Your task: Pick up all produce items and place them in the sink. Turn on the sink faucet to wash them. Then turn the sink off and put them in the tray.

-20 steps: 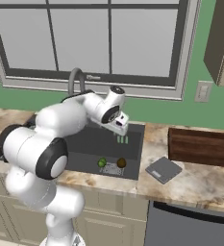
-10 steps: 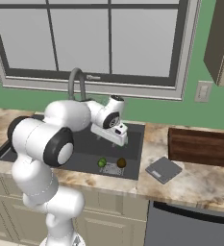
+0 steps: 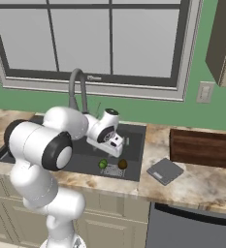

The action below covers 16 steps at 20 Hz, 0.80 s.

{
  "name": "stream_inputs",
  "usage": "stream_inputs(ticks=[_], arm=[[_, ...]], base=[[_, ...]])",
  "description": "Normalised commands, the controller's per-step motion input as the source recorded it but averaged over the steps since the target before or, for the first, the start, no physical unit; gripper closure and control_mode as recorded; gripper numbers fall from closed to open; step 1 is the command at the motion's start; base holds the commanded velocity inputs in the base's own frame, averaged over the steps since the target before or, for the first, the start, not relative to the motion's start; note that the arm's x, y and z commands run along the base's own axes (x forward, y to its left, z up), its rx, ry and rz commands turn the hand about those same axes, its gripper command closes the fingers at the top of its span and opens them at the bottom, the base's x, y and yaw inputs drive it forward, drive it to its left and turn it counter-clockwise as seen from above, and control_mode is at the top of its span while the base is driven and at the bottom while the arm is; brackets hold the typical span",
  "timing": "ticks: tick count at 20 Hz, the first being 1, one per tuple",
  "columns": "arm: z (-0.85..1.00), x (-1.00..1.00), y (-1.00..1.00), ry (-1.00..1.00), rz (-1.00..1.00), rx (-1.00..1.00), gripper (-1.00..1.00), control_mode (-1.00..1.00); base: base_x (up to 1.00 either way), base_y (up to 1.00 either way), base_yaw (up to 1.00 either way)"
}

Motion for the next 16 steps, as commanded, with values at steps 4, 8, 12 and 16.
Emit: stream_inputs(ticks=[4, 8, 12, 16], arm=[[-0.34, 0.00, 0.17, -0.04, 0.00, 0.00, -1.00, -1.00], [-0.28, 0.00, 0.00, -0.06, 0.00, -0.01, -1.00, -1.00], [-0.31, 0.00, 0.00, -0.09, 0.00, -0.02, -1.00, -1.00], [-0.21, 0.00, 0.08, -0.15, 0.01, -0.01, -1.00, -1.00]], base=[[0.00, 0.00, 0.00], [0.00, 0.00, 0.00], [0.00, 0.00, 0.00], [0.00, 0.00, 0.00]])
